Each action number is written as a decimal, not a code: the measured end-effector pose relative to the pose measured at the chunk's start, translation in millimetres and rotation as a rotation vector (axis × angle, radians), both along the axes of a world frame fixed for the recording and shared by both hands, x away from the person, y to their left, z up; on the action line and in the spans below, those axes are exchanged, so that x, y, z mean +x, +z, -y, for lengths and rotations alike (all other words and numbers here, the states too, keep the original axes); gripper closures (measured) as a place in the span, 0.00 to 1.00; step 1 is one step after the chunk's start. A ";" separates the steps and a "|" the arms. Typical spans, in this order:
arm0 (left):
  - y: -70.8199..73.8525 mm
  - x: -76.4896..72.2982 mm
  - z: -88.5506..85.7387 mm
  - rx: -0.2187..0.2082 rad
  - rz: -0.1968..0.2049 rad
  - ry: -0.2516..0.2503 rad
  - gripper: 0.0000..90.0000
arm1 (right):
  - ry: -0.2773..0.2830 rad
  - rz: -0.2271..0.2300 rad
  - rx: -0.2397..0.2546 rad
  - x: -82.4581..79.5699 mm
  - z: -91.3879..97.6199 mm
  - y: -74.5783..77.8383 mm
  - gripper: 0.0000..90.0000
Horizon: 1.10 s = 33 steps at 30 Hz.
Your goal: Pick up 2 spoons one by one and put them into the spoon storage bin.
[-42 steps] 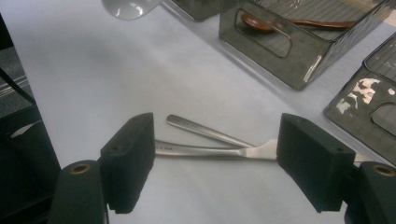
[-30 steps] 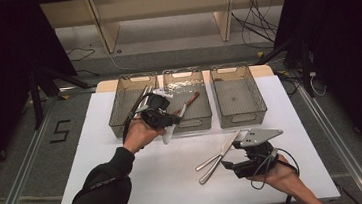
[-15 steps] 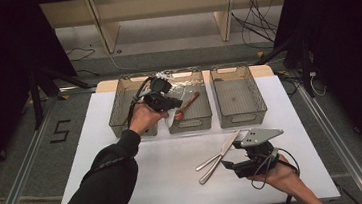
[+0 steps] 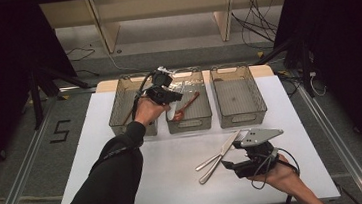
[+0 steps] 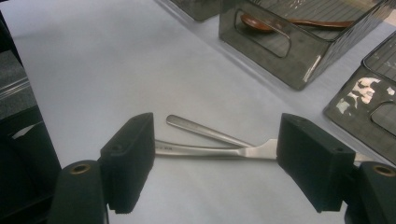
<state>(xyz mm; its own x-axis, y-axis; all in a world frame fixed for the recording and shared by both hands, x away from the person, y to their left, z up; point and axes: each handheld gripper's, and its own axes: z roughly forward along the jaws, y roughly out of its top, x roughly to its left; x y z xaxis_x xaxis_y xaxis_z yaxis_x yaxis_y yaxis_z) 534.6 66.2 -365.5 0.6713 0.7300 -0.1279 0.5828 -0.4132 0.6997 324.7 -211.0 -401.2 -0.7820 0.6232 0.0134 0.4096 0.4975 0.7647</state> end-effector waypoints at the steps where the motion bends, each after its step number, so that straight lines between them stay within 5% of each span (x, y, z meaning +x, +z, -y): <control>1: -0.9 2.4 -0.8 0.000 -0.001 0.007 0.94 | 0.000 -0.001 0.001 0.0 0.0 0.1 0.32; 33: -23.6 22.4 5.9 0.026 0.004 0.048 0.94 | 0.007 -0.002 -0.003 0.2 -0.2 -0.5 0.32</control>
